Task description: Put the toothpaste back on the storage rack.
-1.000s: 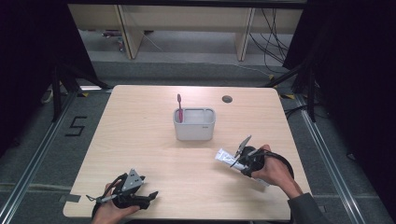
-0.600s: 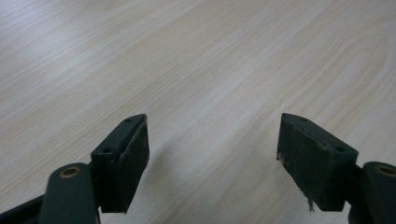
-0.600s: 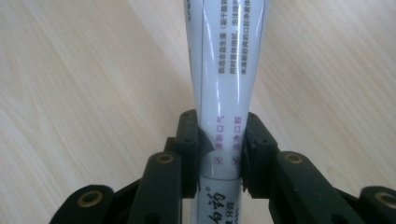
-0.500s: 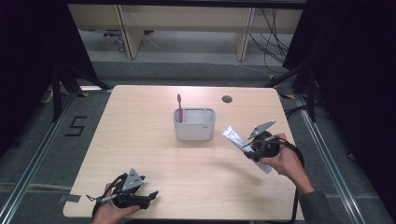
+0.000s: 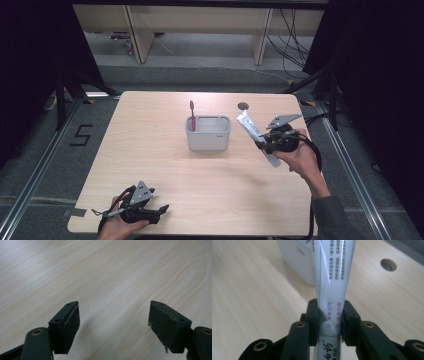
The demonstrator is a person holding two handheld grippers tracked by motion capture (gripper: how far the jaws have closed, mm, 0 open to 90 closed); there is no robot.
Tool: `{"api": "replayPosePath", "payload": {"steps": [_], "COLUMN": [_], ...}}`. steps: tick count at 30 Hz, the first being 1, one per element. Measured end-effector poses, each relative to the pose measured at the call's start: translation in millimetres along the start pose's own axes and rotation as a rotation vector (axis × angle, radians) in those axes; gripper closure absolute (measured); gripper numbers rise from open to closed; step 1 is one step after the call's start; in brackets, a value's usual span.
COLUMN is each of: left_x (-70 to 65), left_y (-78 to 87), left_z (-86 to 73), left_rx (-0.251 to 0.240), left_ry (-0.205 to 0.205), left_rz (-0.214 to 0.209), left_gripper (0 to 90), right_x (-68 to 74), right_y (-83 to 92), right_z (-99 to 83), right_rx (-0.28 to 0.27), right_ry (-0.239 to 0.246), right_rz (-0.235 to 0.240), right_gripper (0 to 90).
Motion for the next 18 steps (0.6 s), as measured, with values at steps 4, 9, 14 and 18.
{"api": "replayPosePath", "payload": {"steps": [4,9,14,18], "left_x": [-0.7,0.3,-0.7,-1.9], "left_y": [0.8,0.8,0.4,-0.5], "left_z": [-0.7,-1.3,-1.0,-0.6], "left_rx": [0.005,0.013,0.009,-0.004], "left_ry": [-0.008,-0.015,-0.01,0.004], "left_rz": [-0.003,0.002,0.002,-0.004], "left_gripper": [24.6,24.5,24.0,23.5], "right_x": [-1.3,2.1,9.1,12.1], "right_y": [0.8,-2.2,-10.5,-17.5], "right_z": [15.6,36.1,60.2,75.9], "right_rx": [-0.04,-0.109,-0.17,-0.211], "right_ry": [-0.056,-0.051,-0.059,-0.067], "right_rz": [-0.01,0.004,0.025,0.032], "right_gripper": [72.4,72.4,72.4,72.4]}}
Point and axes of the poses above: each handheld gripper's, and its own axes: y roughly backward along the jaws, z roughly out of its top, x roughly to its left, the point moved 9 cm from there along -y, roughly forward along the jaws, and after that the axes turned 4 degrees about x, right-handed, at the moved point
